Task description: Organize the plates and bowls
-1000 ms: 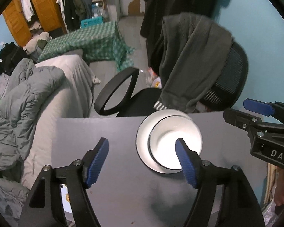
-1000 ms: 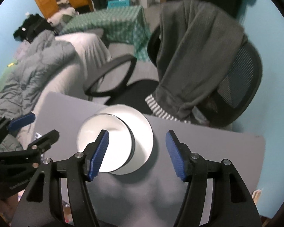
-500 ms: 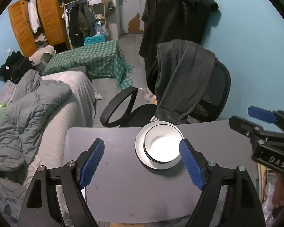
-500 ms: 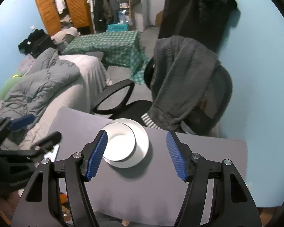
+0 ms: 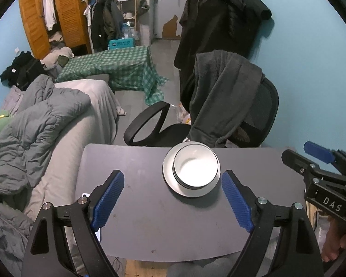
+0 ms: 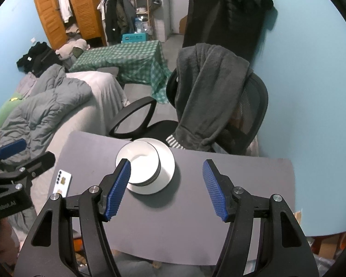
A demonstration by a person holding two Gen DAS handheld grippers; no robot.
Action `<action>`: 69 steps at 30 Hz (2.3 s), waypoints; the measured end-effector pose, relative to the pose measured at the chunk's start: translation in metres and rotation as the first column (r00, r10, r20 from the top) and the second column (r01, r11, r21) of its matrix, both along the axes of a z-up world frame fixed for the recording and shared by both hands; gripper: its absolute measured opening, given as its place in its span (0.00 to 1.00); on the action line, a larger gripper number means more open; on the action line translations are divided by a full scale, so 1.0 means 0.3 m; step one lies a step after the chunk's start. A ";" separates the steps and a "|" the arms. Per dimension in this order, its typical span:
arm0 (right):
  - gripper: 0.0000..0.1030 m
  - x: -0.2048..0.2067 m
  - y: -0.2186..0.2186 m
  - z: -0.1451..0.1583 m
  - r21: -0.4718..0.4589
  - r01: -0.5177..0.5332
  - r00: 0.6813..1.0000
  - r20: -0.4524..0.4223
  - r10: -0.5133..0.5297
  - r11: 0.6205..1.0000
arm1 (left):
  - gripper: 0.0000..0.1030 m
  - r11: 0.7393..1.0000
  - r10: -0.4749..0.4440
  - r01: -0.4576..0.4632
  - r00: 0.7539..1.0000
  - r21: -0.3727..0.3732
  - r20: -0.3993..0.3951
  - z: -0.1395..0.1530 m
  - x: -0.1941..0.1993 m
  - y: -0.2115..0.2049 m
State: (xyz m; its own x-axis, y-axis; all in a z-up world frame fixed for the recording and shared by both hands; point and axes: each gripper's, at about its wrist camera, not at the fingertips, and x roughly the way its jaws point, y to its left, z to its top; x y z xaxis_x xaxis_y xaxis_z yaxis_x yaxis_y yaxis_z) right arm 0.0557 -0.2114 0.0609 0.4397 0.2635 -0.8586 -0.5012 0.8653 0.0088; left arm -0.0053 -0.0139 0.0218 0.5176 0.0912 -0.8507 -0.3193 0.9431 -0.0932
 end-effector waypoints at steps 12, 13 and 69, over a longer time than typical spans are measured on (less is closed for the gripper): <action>0.62 -0.005 0.018 -0.008 -0.013 -0.018 1.000 -0.007 0.018 1.000 | 0.85 1.000 -0.004 0.004 1.000 -0.023 0.005 0.004 -0.015 -0.012; 0.62 -0.005 0.017 -0.008 -0.013 -0.020 1.000 -0.006 0.020 1.000 | 0.85 1.000 -0.004 0.004 1.000 -0.021 0.002 0.004 -0.016 -0.013; 0.62 0.031 -0.028 -0.023 -0.014 0.017 1.000 -0.016 -0.018 1.000 | 0.85 1.000 -0.023 0.023 1.000 0.003 -0.020 -0.004 -0.008 0.007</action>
